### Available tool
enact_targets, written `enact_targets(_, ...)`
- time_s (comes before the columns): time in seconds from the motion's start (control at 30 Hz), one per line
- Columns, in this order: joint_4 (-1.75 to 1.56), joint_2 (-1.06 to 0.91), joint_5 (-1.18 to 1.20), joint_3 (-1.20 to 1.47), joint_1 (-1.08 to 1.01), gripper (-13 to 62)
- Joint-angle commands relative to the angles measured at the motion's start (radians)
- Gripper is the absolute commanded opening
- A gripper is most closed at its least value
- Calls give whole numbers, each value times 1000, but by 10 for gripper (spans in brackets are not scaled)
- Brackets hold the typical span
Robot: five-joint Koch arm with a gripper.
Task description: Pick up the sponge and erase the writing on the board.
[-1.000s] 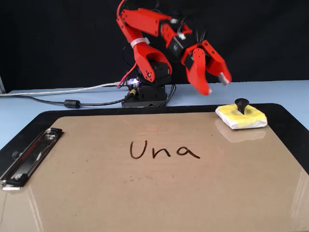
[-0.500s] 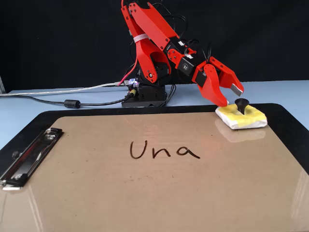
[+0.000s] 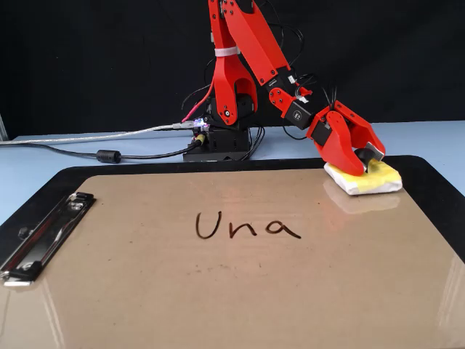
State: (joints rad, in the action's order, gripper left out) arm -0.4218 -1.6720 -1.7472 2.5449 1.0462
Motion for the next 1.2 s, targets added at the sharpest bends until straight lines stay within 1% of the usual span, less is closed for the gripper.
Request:
enact_targets(0.0, -66, -12, 0, -12, 17, 272)
enact_targets(0.17, -67, 23, 63, -14, 12, 131)
enact_targets(0.33, -69, 37, 91, -17, -35, -49)
enact_targets(0.37, -69, 37, 91, -17, -44, -75)
enact_targets(0.53, -58, -12, 81, -28, -57, -80)
enact_targets(0.63, 51, -146, 55, -49, -83, -80)
enact_targets(0.73, 449, -391, -17, -130, -169, -80)
enact_targets(0.8, 808, -535, -60, -236, -261, -80)
enact_targets(0.83, 1040, -601, -67, -322, -333, -80)
enact_targets(0.87, 1197, -632, -66, -393, -396, -80)
enact_targets(0.93, 1427, -637, -64, -532, -569, -80)
enact_targets(1.0, 1516, -629, -58, -627, -788, -80)
enact_targets(1.1, 1485, -546, 9, -637, -1034, -80)
enact_targets(1.17, 1422, -451, 109, -637, -1126, -80)
